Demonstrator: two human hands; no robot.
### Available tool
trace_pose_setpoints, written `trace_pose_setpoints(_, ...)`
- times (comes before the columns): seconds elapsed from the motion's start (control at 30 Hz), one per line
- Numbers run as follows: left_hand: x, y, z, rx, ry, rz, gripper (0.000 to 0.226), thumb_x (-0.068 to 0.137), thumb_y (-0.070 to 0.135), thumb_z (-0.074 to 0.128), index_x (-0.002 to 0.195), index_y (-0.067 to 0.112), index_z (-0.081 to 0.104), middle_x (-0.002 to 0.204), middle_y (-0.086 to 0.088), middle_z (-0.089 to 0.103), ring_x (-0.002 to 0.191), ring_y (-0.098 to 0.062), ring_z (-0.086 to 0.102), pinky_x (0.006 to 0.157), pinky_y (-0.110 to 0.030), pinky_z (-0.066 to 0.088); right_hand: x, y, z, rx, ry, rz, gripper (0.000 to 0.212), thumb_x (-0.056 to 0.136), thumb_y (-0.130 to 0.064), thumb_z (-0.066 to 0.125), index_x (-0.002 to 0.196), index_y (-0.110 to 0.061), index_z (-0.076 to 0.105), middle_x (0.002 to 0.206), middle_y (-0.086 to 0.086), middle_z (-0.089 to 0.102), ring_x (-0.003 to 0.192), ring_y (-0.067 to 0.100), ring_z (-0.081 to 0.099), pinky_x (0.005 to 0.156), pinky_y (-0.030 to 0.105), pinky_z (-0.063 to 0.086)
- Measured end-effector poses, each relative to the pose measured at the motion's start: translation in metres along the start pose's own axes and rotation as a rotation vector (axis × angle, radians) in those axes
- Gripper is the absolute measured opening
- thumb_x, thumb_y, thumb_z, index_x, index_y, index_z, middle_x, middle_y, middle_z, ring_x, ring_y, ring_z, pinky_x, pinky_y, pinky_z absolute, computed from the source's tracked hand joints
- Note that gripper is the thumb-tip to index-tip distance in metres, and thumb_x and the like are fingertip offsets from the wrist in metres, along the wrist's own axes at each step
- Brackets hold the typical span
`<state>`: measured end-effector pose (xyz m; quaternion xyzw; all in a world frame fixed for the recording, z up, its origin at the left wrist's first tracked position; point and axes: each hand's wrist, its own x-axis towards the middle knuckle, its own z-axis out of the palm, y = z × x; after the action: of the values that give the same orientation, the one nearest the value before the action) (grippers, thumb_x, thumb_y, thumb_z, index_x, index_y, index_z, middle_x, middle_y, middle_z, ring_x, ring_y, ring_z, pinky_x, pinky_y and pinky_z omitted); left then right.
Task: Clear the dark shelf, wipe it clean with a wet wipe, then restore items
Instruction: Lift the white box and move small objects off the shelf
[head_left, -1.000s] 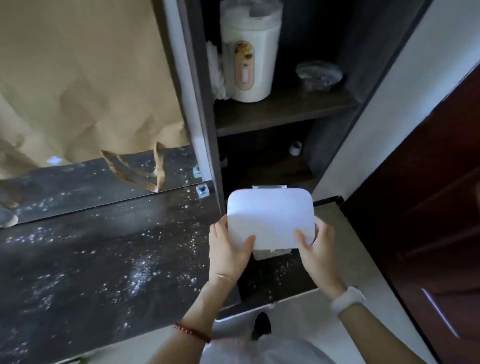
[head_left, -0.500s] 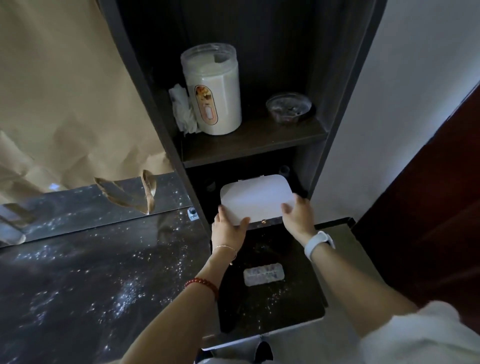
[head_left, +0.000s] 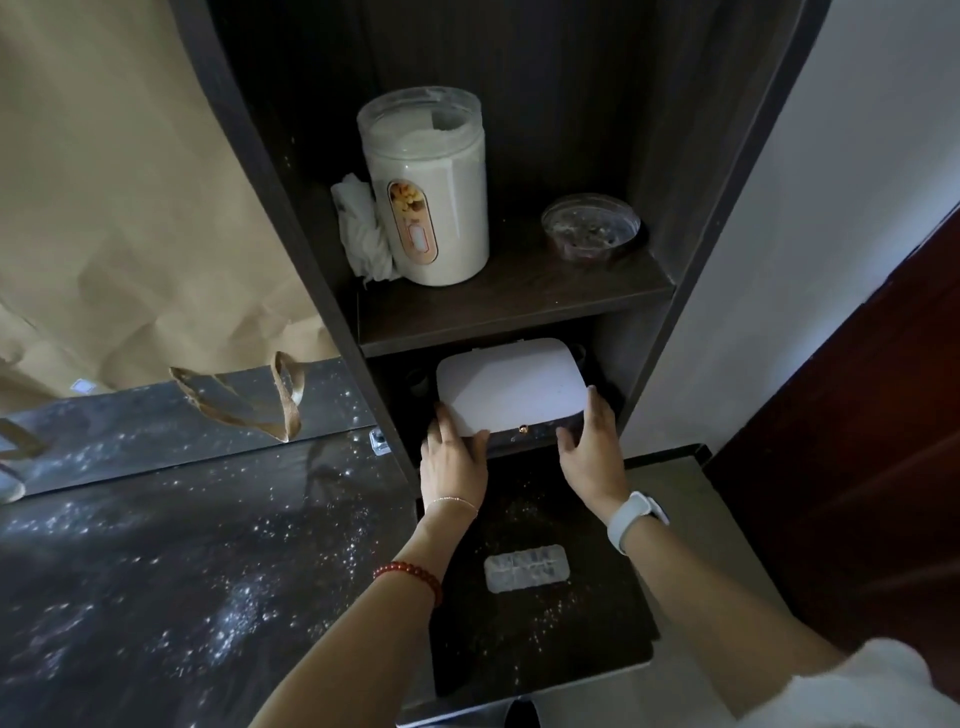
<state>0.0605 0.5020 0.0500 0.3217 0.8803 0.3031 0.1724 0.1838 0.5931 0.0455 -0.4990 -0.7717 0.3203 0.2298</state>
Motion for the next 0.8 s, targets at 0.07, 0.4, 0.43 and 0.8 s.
trace_pose_setpoints(0.07,-0.019,-0.01,0.005,0.009,0.095,0.098,0.064,0.091,0.025,0.051,0.143,0.006,0.019,0.144,-0.019,0.029,0.13,-0.034,0.032,0.105,-0.04,0.031,-0.022,0.015,0.006,0.042,0.094,-0.063,0.06,0.09,-0.007,0.053,0.142,-0.004,0.024,0.144,0.019,0.031,0.133,0.03,0.033,0.103,0.031,0.033)
trace_pose_setpoints(0.4,-0.097,-0.126,0.041,0.501,-0.07,-0.018,0.056,0.084,0.037,0.043,0.132,0.009,0.045,0.14,-0.014,0.043,0.129,-0.033,0.04,0.097,-0.051,0.038,-0.086,0.123,0.084,-0.559,-0.627,-0.073,0.053,0.09,-0.021,0.047,0.14,-0.014,0.029,0.145,0.006,0.032,0.129,0.025,0.035,0.102,0.037,0.035)
trace_pose_setpoints(0.43,-0.098,-0.13,0.04,0.518,-0.084,-0.024,0.056,0.086,0.038,0.04,0.134,0.009,0.043,0.142,-0.013,0.042,0.13,-0.031,0.04,0.098,-0.049,0.038,-0.083,0.123,0.091,-0.616,-0.664,-0.088,0.059,0.09,-0.022,0.049,0.142,-0.015,0.024,0.148,0.006,0.027,0.13,0.026,0.032,0.104,0.038,0.033)
trace_pose_setpoints(0.8,-0.097,-0.145,0.035,0.608,-0.097,0.047,0.055,0.084,0.043,0.033,0.127,0.015,0.051,0.133,-0.004,0.054,0.12,-0.025,0.052,0.09,-0.044,0.046,-0.062,0.127,0.146,-0.92,-0.753,-0.337,0.055,0.084,-0.014,0.051,0.135,-0.009,0.031,0.132,0.01,0.036,0.118,0.028,0.036,0.095,0.039,0.034)
